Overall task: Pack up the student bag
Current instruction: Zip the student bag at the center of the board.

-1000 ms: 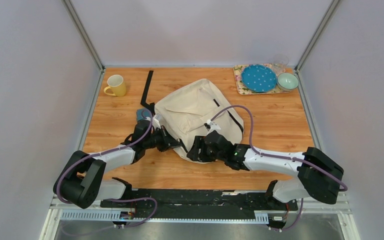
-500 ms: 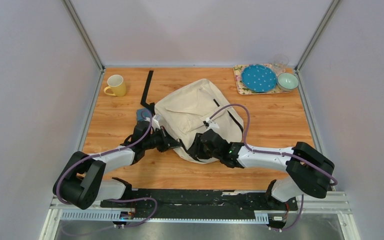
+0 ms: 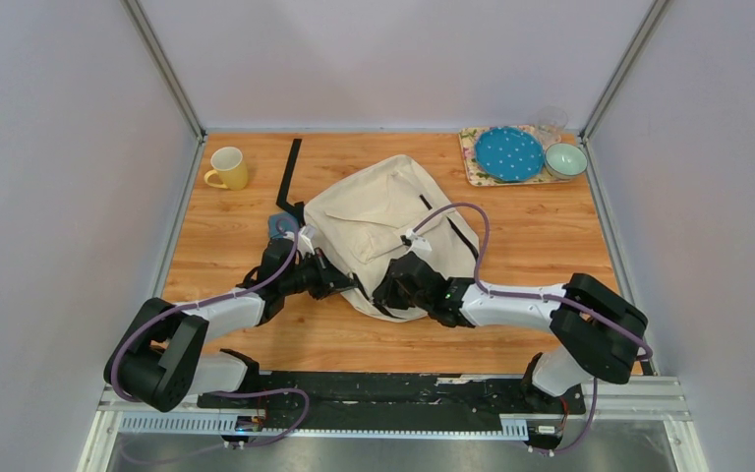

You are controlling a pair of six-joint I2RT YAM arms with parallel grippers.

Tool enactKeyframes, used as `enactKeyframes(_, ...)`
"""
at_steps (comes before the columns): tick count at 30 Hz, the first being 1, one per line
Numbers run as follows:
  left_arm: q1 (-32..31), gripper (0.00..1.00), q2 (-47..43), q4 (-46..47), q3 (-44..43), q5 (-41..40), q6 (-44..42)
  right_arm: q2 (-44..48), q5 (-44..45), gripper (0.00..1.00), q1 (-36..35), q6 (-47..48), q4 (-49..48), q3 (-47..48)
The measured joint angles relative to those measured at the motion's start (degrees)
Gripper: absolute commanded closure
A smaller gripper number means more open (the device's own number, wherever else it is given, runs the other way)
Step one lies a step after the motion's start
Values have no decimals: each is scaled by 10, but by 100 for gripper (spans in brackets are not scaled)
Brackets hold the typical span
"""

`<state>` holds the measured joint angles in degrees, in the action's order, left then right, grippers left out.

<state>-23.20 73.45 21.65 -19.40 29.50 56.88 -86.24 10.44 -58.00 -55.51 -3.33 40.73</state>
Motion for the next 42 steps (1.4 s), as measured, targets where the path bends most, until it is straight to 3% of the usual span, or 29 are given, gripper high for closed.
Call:
enactKeyframes(1,0,100,0,1,0,0,1,-2,0,100,1,-1,0,1)
enactKeyframes(12,0,100,0,10,5,0,5,12,8,100,-5,24,11,7)
enactKeyframes(23,-3,100,6,15,-2,19,14,81,102,100,-102,74,91,13)
enactKeyframes(31,-3,100,9,15,-11,44,25,134,172,100,-119,54,141,-3)
enactKeyframes(42,16,100,-19,16,-10,79,35,205,193,100,-125,4,158,-35)
